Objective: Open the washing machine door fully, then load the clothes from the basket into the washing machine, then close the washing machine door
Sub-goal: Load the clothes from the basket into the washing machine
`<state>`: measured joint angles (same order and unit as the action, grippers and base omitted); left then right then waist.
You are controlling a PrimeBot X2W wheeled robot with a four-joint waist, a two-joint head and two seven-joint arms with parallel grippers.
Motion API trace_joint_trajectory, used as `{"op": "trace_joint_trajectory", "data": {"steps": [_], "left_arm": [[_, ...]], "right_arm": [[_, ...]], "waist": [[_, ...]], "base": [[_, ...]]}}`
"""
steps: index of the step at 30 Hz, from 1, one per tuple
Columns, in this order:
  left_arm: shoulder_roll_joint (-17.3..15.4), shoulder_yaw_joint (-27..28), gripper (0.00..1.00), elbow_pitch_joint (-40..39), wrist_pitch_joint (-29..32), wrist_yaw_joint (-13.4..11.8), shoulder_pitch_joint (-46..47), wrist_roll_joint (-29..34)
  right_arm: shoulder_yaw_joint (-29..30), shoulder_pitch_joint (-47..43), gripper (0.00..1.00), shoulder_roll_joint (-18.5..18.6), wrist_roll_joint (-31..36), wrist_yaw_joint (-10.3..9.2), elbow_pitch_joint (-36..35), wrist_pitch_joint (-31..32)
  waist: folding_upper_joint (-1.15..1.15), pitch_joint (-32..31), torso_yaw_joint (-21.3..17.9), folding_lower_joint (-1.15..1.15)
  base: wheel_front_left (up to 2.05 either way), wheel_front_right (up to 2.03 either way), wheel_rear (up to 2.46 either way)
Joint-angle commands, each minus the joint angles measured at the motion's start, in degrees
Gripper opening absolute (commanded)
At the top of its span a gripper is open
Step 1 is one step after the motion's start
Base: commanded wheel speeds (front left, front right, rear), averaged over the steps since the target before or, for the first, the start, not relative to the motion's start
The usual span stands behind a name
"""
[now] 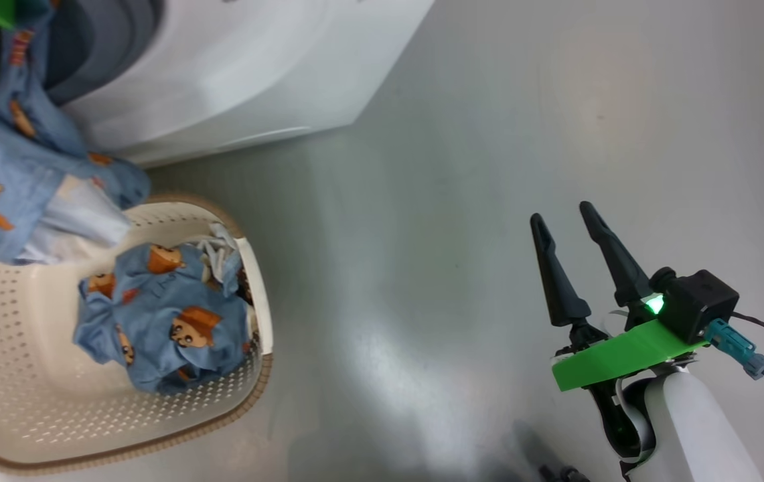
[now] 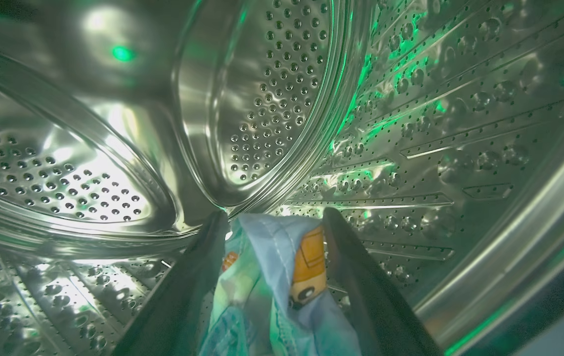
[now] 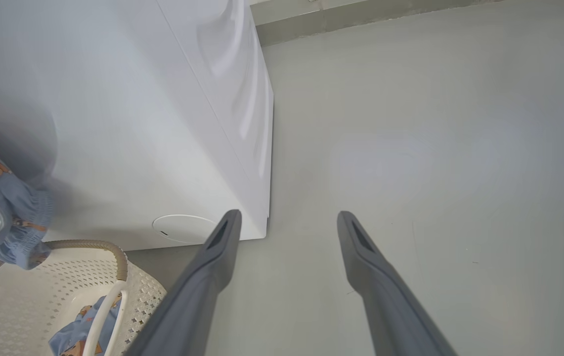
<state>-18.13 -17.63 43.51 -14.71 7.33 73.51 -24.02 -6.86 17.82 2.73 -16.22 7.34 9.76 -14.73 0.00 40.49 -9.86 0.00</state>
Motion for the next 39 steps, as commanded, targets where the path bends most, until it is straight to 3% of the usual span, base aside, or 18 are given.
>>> {"op": "trace_joint_trajectory", "data": {"steps": [1, 15, 39], "left_arm": [[-2.02, 1.7, 1.0, -2.21, -0.29, 0.07, -1.63, 0.84], [0.2, 7.91, 1.0, -12.77, -0.29, 0.12, -12.78, 2.33], [5.51, 19.53, 1.0, -33.48, -0.29, 0.15, -42.53, 6.32]], "right_arm": [[-0.71, -1.13, 1.0, 0.15, 0.37, 0.14, -1.02, -0.27], [0.33, -1.66, 1.0, 0.15, 1.12, 0.14, -0.14, -0.27], [1.22, -2.58, 1.0, 0.15, 2.19, 0.14, 0.18, -0.27]], "waist": [[0.0, -1.54, 1.33, 0.0], [0.0, -4.55, 3.71, 0.0], [0.0, -7.33, 5.77, 0.0]], "base": [[0.0, 0.0, 0.0], [0.0, 0.0, 0.0], [0.0, 0.0, 0.0]]}}
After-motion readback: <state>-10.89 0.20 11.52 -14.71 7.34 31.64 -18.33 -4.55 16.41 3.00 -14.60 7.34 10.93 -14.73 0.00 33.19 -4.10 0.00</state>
